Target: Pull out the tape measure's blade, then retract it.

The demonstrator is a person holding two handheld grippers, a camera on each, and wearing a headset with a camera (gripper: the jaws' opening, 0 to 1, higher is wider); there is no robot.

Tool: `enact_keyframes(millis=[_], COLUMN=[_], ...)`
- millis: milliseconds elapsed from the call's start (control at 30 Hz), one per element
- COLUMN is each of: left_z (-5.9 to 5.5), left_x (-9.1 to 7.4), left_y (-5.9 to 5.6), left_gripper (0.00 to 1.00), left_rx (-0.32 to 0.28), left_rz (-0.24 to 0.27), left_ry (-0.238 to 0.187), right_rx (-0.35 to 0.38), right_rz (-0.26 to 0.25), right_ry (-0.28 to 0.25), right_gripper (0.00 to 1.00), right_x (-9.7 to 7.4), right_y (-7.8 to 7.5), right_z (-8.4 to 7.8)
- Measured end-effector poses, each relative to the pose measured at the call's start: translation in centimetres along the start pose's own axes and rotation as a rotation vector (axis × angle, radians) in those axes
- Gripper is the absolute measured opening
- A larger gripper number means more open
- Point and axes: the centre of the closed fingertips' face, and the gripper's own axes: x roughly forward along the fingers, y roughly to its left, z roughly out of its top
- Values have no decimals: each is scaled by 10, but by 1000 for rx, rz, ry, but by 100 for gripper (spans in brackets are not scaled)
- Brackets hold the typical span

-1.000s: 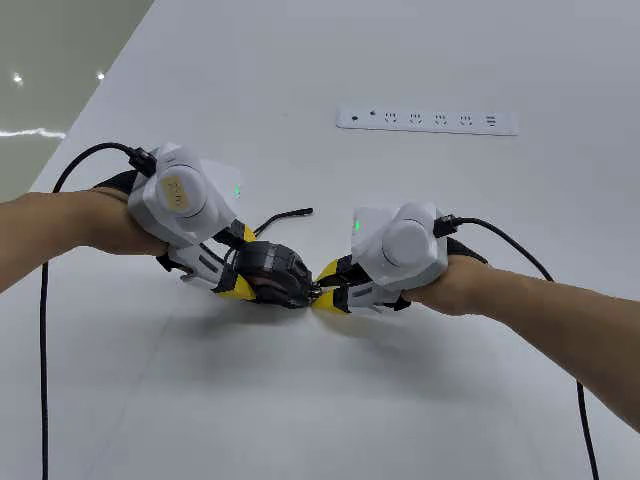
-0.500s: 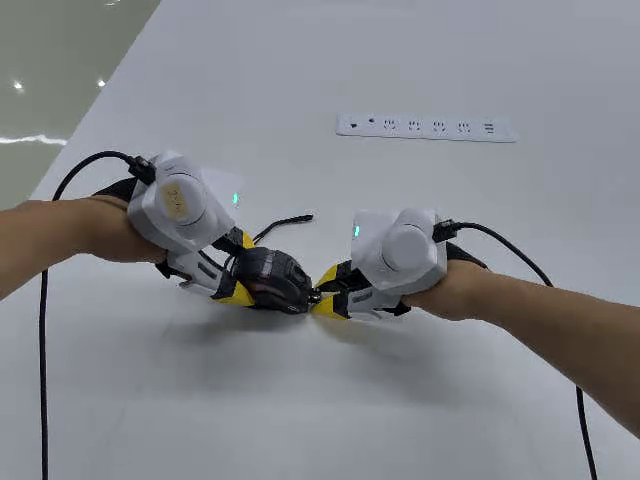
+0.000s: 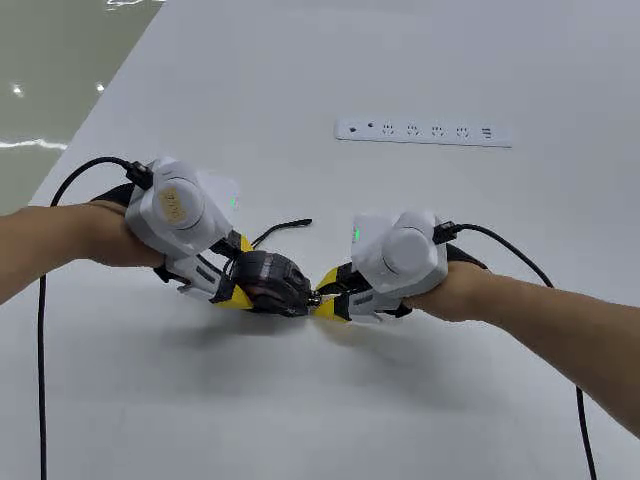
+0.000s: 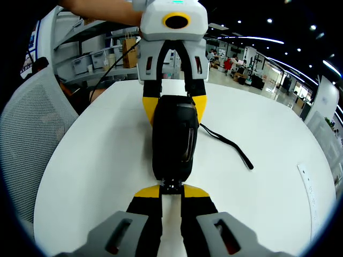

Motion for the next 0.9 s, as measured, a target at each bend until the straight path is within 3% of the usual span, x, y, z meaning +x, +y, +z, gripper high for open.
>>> enact_keyframes(millis=[900], left_z=[1], left_x=[0], left_y=[0], left_gripper=[26], left_rx=[-10], left_rz=[7], left_ry=[-7], right_rx=[-20], right_rz=[6], right_ry=[5], right_gripper=[11], right_x=[-7], right_y=[1], right_z=[-4])
